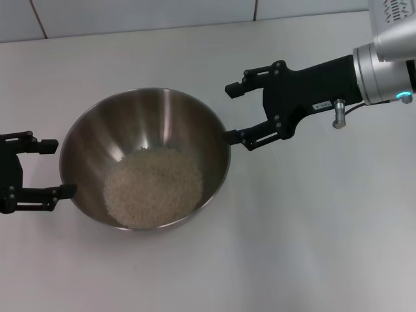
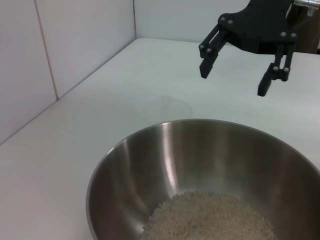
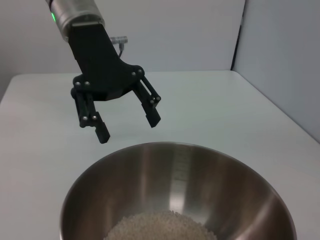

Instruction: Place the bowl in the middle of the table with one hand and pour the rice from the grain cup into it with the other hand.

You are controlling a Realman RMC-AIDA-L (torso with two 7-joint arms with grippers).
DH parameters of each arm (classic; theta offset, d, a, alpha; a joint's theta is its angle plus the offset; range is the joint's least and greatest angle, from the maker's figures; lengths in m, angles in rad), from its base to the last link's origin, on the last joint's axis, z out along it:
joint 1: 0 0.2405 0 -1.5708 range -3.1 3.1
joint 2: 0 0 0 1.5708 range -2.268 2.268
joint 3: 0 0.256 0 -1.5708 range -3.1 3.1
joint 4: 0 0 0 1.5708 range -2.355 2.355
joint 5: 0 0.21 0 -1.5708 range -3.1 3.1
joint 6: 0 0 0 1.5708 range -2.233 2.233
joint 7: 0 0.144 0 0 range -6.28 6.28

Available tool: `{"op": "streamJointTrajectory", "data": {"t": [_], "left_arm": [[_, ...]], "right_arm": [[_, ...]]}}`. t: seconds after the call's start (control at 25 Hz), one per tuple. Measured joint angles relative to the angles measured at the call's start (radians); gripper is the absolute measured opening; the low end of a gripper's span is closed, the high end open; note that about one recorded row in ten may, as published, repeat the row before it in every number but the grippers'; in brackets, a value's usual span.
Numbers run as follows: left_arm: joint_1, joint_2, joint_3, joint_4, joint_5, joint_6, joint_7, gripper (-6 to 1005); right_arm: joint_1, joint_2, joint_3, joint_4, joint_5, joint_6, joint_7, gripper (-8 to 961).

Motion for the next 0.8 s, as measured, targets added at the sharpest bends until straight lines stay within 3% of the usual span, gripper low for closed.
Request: {"op": "streamJointTrajectory", "data": {"t": [0.8], "left_arm": [[0.0, 0.001, 0.002, 0.001, 0.0, -0.005, 0.0, 835]], "right_arm": [[-0.01, 0.001, -0.019, 0.008, 0.016, 0.04, 0.006, 825]]}}
